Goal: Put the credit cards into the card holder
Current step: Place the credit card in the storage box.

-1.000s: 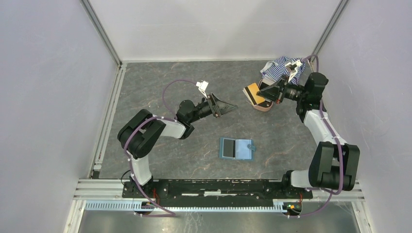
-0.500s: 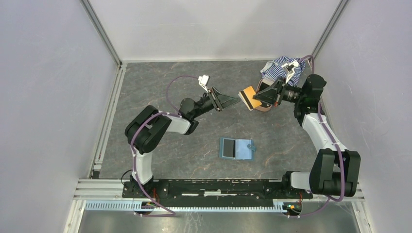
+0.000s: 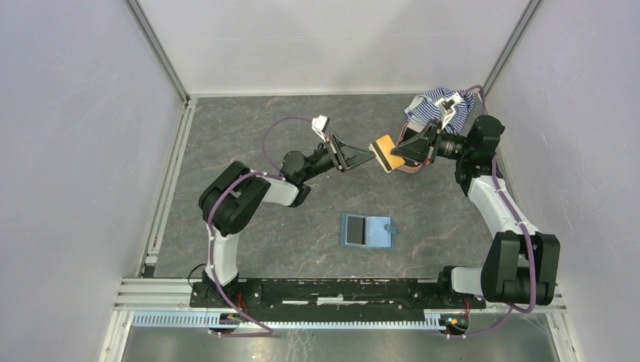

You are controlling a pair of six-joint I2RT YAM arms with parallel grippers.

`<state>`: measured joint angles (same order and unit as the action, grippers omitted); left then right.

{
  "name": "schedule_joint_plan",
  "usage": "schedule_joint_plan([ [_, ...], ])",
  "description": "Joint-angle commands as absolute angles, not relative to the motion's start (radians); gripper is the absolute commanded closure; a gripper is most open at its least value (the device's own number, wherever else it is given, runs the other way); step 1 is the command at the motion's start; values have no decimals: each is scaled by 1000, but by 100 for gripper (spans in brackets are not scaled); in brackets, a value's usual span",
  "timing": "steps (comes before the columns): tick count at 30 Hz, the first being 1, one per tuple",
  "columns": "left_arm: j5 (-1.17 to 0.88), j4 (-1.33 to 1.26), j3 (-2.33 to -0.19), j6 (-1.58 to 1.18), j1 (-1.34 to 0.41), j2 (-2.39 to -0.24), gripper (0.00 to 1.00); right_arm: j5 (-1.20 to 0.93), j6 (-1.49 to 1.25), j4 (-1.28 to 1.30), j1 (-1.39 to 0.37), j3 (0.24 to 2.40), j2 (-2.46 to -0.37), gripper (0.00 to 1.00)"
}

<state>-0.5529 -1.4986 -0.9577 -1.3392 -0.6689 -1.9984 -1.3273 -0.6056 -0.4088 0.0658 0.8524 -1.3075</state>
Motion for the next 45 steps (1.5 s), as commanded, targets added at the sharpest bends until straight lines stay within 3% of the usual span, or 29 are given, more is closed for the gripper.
schedule_joint_plan([
  [1, -578, -1737, -990, -1409, -667, -2022, 72, -1336, -620, -449, 52, 889, -1297, 100],
  [7, -580, -1737, -1002, -1413, -666, -2025, 79, -1340, -630, -449, 45, 884, -1302, 100],
  [10, -578, -1737, -1009, -1413, -666, -2027, 91, -1346, -640, -449, 42, 885, -1300, 100],
  [14, -574, -1737, -1011, -1403, -663, -2032, 93, -1356, -656, -450, 39, 890, -1297, 100],
  [30, -584, -1630, -976, -1183, -654, -1943, 93, -1344, -639, -400, 6, 907, -1300, 100],
  [39, -651, -1737, -1017, -1250, -658, -1934, 79, -1328, -490, -228, 6, 943, -1334, 100],
  [45, -656, -1738, -1030, -1265, -664, -1927, 81, -1321, -470, -214, 6, 946, -1350, 100],
])
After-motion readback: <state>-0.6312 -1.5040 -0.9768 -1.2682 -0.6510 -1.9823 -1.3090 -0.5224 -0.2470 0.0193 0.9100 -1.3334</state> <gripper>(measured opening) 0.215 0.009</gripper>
